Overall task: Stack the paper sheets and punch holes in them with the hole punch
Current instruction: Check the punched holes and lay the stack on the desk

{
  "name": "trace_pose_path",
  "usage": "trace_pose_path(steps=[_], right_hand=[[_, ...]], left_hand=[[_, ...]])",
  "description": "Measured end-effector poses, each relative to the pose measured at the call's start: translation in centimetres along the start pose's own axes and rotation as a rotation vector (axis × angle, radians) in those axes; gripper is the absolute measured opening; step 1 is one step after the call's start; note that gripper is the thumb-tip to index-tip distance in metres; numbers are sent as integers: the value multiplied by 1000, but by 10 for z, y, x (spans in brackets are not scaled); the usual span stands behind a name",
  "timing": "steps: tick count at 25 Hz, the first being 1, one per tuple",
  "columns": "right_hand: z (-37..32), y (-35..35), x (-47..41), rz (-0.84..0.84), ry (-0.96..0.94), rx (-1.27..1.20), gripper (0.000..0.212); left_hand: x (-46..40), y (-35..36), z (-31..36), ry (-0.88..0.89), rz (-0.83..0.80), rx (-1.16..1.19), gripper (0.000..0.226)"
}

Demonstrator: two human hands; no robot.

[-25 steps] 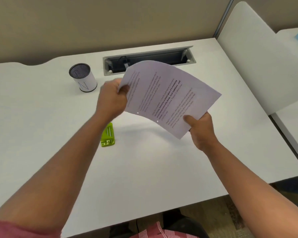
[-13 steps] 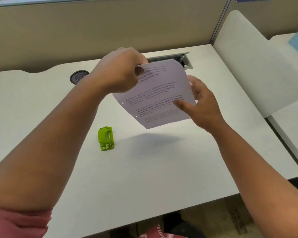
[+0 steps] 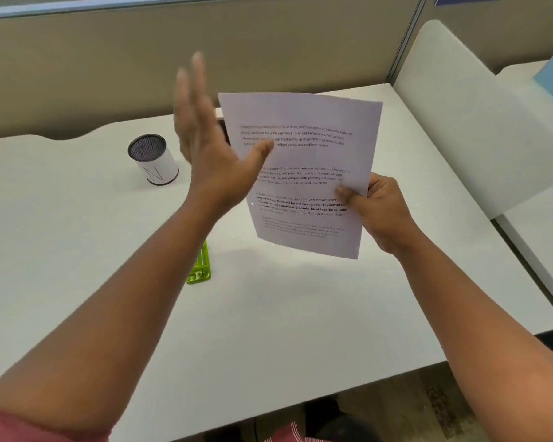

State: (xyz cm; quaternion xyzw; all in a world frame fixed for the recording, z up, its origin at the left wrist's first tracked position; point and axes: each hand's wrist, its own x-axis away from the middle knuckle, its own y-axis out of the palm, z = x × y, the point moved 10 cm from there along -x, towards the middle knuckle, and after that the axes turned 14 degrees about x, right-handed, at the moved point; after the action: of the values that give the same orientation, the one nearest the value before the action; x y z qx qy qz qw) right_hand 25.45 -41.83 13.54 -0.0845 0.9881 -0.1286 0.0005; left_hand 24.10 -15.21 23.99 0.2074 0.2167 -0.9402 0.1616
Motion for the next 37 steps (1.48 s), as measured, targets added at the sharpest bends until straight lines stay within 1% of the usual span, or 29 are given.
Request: trace_pose_path(steps=[1, 2, 3, 4, 5, 7, 8, 9, 10, 11, 14, 17, 21, 26, 30, 34, 37], right_hand=[[2, -2, 1, -13, -10, -49, 19], [3, -3, 2, -24, -22, -80, 21], [4, -5, 3, -29, -33, -99, 22], [6, -6, 4, -28, -41, -108, 22], [8, -7, 4, -24, -47, -115, 22], [13, -7, 6, -9, -53, -118, 23], [16, -8, 7, 2, -57, -119, 24], [18, -8, 9, 12, -63, -123, 26], [21, -7, 10, 22, -66, -129, 26], [24, -7, 11, 32, -63, -137, 25], [36, -5, 13, 56, -35, -143, 25], [54, 0, 18, 56, 9, -111, 28], [74, 4, 21, 77, 74, -85, 27], [69, -10, 18, 117, 93, -52, 25], [67, -57, 7, 214, 118, -36, 21], [91, -112, 4, 334, 242, 55, 15], [111, -149, 1, 410, 317, 116, 18]], left_hand=[[11, 8, -32, -198, -32, 233, 127], [24, 25, -59, -372, -125, 430, 135], [37, 41, -77, -482, -223, 583, 134], [45, 51, -88, -533, -284, 672, 124], [49, 57, -92, -544, -308, 721, 104], [53, 62, -98, -515, -275, 698, 48], [55, 62, -98, -488, -239, 658, 29], [57, 62, -96, -457, -208, 636, 20], [60, 62, -92, -430, -180, 621, 19], [63, 63, -89, -412, -153, 617, 23], [76, 69, -93, -419, -96, 630, 34], [90, 75, -107, -460, -82, 599, 31], [100, 82, -116, -476, -105, 574, 26], [90, 89, -110, -529, -108, 516, 25], [82, 126, -107, -684, -142, 588, 19], [91, 190, -108, -912, -216, 639, 23], [104, 234, -111, -1040, -257, 642, 22]])
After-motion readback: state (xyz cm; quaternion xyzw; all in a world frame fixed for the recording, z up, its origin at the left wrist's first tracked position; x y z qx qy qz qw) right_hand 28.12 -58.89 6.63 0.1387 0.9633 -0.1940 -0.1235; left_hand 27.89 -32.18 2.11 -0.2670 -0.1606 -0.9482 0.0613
